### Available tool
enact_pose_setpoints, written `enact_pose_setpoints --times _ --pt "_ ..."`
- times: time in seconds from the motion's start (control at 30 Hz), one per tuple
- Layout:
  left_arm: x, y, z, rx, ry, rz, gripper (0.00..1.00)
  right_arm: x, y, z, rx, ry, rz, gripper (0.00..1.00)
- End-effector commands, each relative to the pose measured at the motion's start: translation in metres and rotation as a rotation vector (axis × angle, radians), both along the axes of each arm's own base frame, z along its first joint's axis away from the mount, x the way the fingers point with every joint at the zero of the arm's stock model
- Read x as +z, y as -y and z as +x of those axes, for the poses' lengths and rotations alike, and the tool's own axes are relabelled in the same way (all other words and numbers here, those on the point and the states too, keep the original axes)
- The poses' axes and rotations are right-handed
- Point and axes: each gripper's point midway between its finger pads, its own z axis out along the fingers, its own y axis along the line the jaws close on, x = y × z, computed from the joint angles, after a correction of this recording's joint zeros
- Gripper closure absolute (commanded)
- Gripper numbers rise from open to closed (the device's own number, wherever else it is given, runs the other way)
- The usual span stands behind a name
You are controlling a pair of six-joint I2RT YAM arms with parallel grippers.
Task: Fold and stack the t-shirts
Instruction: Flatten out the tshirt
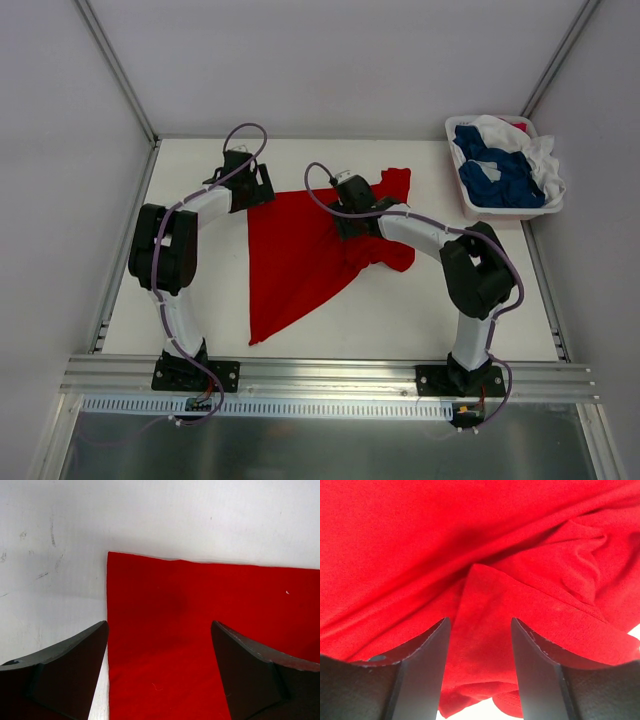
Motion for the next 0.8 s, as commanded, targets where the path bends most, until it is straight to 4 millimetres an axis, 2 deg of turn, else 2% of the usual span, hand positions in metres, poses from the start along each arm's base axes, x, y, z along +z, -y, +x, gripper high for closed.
enact_pose_setpoints --times 0.0,0.27,0.43,0.77 --pt "0.032 0.001 0.006 0.003 0.079 -0.031 0.16 0.008 0.005 0.009 -0.025 0.068 -0.017 0.45" --pt "0.035 0.002 0.004 0.0 0.082 -0.035 0.16 -0.002 0.0 0.011 -0.009 0.061 -0.012 0.45" --pt "0.031 0.002 0.004 -0.002 0.074 -0.036 0.16 0.005 -0.015 0.022 0.007 0.065 0.005 0.45" --pt "0.034 0.002 0.006 -0.006 0.085 -0.03 0.15 0.001 -0.028 0.034 0.025 0.063 0.008 0.46"
